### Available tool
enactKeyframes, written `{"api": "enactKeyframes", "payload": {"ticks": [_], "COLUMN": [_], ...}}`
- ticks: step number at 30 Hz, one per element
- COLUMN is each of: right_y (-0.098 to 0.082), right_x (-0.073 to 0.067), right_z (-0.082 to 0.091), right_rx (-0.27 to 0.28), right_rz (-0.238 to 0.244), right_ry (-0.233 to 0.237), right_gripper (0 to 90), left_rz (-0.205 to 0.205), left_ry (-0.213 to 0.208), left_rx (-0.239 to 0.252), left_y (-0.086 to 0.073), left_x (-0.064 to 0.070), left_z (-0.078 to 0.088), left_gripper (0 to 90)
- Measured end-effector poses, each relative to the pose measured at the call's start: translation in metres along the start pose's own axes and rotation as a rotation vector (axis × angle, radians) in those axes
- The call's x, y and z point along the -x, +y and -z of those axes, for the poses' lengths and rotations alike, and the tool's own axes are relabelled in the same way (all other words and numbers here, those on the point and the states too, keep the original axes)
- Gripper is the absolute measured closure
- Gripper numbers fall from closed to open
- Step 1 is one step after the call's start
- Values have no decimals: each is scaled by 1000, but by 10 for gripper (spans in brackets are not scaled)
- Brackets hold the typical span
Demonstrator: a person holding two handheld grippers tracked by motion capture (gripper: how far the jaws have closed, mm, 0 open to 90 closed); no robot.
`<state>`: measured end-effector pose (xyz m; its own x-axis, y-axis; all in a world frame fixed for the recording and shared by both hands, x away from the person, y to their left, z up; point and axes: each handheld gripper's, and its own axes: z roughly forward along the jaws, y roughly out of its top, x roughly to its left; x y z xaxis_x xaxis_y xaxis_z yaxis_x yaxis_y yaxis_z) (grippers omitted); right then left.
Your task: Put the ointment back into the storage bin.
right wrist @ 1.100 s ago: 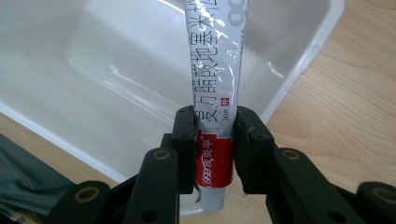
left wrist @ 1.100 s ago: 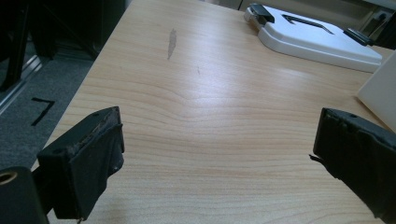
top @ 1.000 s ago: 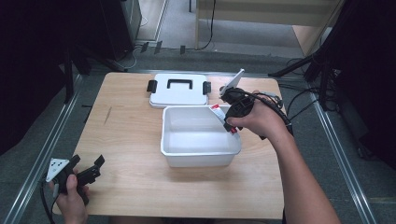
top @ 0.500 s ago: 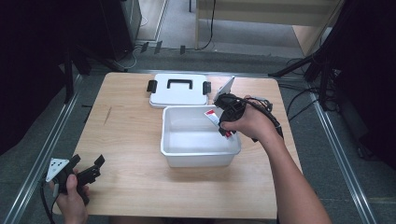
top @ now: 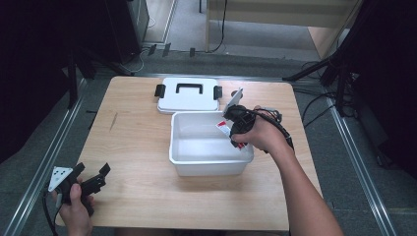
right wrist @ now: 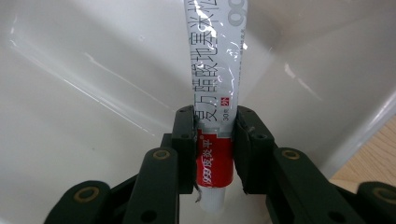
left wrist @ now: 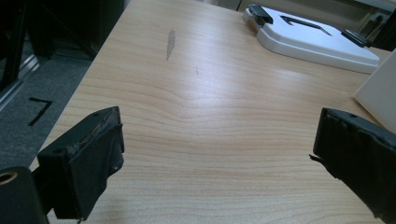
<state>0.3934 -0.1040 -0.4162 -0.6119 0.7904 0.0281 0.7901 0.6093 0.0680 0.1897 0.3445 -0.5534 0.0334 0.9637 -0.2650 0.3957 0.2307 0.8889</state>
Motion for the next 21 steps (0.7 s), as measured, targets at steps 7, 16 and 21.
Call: {"api": "enactKeyframes", "payload": {"ticks": [7,16,21], "right_y": [-1,1,-1], "right_x": [-2,-12,-13], "right_z": [-5,-10,-11], "right_rx": [1,16,35], "right_rz": [11,22,34], "right_ry": [-15,-104,-107], "right_gripper": [725,724,723], "left_rz": [1,5,3], "left_ry": [0,-4,-4], "left_rx": [0,0,0], "left_y": [0,0,0], "left_x": [0,-1,0], "left_z": [0,0,0], "left_gripper": [26,26,26]}}
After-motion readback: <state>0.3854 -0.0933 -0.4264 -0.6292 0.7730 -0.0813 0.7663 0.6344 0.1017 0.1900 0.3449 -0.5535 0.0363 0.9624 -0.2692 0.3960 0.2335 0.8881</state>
